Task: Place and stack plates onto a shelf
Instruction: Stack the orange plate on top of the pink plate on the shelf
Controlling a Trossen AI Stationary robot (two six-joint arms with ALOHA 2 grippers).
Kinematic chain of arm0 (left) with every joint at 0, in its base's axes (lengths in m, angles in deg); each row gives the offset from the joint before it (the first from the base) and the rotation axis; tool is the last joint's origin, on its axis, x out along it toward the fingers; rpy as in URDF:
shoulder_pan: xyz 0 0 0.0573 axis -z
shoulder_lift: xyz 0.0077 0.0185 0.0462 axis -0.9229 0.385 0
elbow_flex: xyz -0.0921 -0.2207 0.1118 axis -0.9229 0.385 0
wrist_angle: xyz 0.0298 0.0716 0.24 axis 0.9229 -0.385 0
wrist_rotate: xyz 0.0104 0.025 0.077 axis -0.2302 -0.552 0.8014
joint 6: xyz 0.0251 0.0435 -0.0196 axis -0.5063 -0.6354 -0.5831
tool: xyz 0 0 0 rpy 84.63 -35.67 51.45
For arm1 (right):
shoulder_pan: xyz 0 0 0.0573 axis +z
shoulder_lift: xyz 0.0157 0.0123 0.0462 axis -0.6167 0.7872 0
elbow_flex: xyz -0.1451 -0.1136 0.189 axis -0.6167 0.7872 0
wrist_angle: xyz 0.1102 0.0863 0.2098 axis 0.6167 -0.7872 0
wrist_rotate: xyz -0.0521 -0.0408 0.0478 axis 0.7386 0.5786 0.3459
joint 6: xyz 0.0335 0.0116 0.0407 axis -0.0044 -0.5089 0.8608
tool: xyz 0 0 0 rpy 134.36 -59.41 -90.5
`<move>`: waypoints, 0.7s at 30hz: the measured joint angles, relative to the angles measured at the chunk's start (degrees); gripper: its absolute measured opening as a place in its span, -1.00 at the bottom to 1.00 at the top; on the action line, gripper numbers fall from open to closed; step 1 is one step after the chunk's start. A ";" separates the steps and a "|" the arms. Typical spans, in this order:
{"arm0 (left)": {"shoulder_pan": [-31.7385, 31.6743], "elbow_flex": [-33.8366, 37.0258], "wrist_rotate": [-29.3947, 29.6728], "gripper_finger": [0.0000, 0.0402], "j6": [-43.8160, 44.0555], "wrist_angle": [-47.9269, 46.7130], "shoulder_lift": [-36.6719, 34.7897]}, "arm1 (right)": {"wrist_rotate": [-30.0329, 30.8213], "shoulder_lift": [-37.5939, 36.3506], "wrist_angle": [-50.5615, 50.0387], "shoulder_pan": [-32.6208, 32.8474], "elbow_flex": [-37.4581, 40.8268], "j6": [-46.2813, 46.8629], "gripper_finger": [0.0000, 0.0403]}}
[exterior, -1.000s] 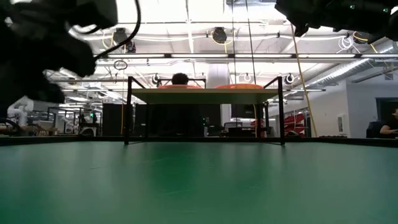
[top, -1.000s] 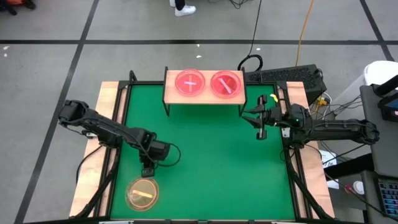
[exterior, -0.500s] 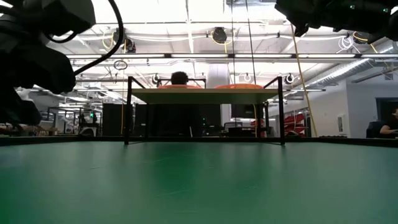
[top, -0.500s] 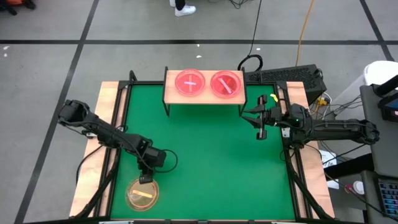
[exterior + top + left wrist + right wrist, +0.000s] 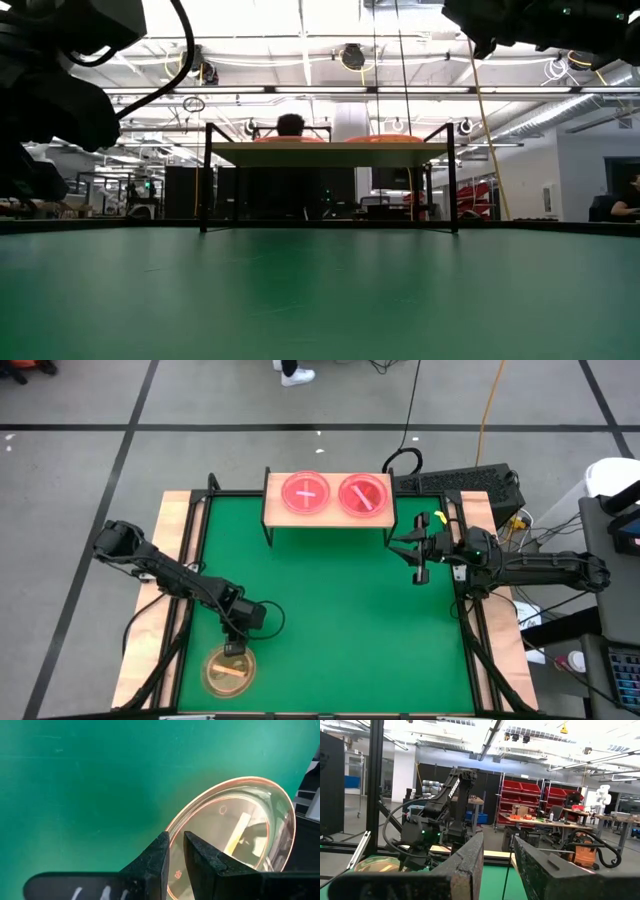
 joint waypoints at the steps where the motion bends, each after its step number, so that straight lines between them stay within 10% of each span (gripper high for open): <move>1: -0.09 0.00 0.00 -0.69 0.00 -0.02 0.00 | 0.00 0.00 0.00 0.00 0.00 0.01 -0.55; 21: -5.05 0.00 -4.17 -0.69 -3.10 -0.35 0.00 | 0.07 0.04 -0.06 0.00 0.00 0.01 -0.55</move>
